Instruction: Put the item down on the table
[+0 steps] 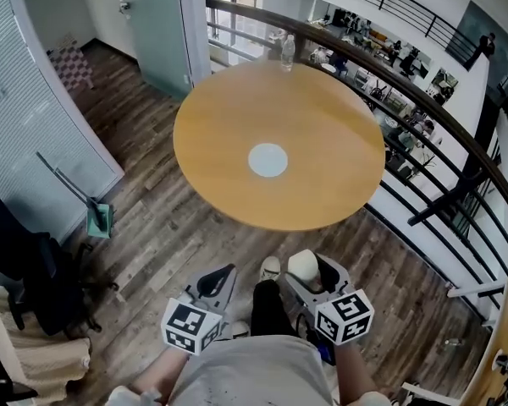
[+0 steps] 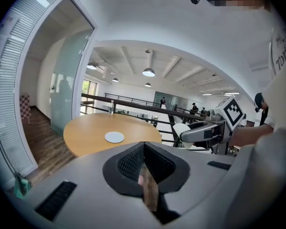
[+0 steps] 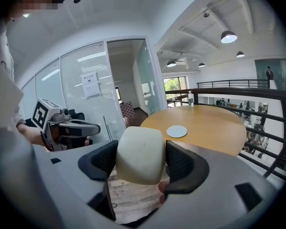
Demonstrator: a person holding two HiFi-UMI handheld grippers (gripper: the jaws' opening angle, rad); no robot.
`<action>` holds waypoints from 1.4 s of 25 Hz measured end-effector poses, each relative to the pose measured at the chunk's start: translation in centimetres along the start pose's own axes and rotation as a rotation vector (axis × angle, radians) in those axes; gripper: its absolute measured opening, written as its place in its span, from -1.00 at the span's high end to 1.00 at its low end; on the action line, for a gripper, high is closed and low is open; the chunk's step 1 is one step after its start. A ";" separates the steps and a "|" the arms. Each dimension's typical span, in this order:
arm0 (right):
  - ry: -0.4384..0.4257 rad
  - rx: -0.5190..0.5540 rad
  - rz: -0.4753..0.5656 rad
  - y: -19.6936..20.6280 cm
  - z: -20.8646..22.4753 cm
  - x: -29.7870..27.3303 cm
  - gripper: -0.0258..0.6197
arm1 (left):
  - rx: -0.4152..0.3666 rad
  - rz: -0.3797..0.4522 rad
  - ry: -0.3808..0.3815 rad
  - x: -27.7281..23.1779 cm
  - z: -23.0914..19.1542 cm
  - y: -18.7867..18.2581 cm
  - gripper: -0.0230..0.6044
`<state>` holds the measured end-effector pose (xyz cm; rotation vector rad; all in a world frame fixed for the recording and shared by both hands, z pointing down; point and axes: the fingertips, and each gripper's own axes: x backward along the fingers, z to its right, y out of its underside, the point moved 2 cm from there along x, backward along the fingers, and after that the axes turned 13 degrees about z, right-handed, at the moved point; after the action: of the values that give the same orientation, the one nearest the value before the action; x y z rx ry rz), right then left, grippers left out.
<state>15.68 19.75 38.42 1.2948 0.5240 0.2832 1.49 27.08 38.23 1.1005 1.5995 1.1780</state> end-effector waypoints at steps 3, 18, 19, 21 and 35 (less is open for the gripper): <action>-0.018 0.012 -0.014 -0.2 2.0 -2.2 -0.11 | -0.001 -0.002 -0.006 -3.0 -1.3 -0.3 0.86; -0.112 0.069 -0.084 -5.4 14.3 -15.0 -0.11 | 0.016 -0.015 -0.047 -19.4 -8.2 -4.3 0.86; -0.114 0.066 -0.091 -5.6 15.1 -15.7 -0.11 | 0.018 -0.016 -0.052 -20.3 -8.6 -4.4 0.86; -0.121 0.062 -0.103 -5.8 16.6 -17.0 -0.11 | 0.018 -0.017 -0.061 -22.3 -9.6 -4.8 0.86; -0.151 0.028 -0.176 -5.9 22.1 -22.1 -0.11 | -0.015 -0.022 -0.101 -28.8 -12.7 -6.1 0.86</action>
<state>7.84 -10.94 41.29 1.2763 0.5110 0.0312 -4.19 -4.52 38.46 1.1124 1.5196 1.1014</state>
